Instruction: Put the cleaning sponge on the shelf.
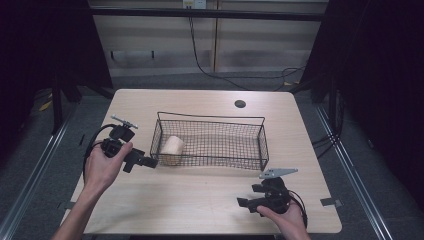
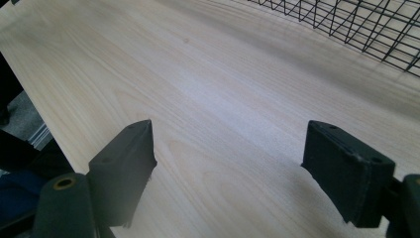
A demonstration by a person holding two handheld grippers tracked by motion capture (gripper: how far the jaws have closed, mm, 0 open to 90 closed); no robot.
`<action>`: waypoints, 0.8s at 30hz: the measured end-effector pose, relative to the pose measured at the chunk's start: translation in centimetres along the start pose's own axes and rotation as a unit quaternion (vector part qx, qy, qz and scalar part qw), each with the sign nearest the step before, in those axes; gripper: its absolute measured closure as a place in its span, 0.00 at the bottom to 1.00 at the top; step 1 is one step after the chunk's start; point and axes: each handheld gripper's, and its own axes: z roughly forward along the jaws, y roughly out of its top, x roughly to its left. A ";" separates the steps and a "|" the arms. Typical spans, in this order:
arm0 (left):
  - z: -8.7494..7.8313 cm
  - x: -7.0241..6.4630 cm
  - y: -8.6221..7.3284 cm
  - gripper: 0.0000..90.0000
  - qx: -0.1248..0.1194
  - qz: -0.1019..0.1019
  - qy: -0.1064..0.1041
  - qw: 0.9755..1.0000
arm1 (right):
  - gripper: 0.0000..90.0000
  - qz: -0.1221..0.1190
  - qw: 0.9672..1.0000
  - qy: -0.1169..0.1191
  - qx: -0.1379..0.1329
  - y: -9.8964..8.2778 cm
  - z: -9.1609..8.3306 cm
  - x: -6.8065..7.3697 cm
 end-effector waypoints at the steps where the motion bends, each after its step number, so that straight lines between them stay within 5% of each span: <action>1: 0.1 0.1 -0.3 0.26 0.003 0.002 -0.002 1.000 | 0.22 0.000 1.000 0.000 0.000 0.0 0.0 0.0; 8: 0.3 0.5 -3.1 0.26 -0.015 0.011 -0.007 1.000 | 0.22 0.003 1.000 0.001 0.000 0.0 0.0 0.0; 12: 0.6 0.7 -4.7 0.25 -0.042 -0.011 -0.012 0.999 | 0.22 0.000 1.000 0.000 0.000 0.0 -0.1 0.0; 24: 1.6 -0.1 -8.5 0.24 -0.043 -0.012 -0.017 0.999 | 0.22 0.002 1.000 -0.004 0.000 -0.1 0.0 0.0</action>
